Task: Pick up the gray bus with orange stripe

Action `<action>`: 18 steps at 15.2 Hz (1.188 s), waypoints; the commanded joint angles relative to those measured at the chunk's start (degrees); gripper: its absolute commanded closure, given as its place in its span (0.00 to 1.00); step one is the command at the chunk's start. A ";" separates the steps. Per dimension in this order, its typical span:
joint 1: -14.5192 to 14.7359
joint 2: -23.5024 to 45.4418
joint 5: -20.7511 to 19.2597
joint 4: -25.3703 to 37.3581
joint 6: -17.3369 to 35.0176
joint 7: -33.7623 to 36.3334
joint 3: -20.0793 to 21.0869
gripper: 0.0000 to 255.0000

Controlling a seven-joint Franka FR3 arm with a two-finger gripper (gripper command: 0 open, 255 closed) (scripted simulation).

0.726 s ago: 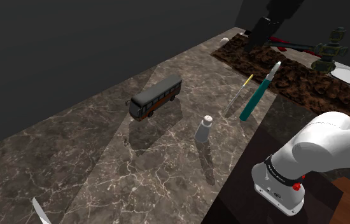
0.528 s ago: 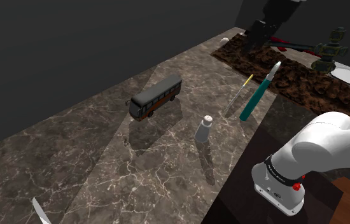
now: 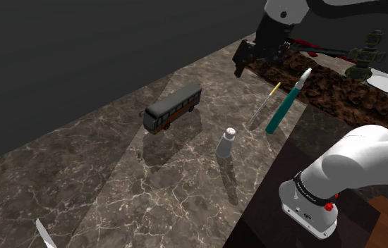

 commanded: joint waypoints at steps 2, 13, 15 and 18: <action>-1.76 3.24 2.20 0.63 2.49 10.40 5.75 0.00; -13.33 26.00 -0.59 13.12 11.09 49.09 27.68 0.00; -15.86 32.19 -4.29 16.53 12.30 57.41 31.89 0.00; -17.83 43.47 -12.92 22.30 13.19 71.35 36.90 0.00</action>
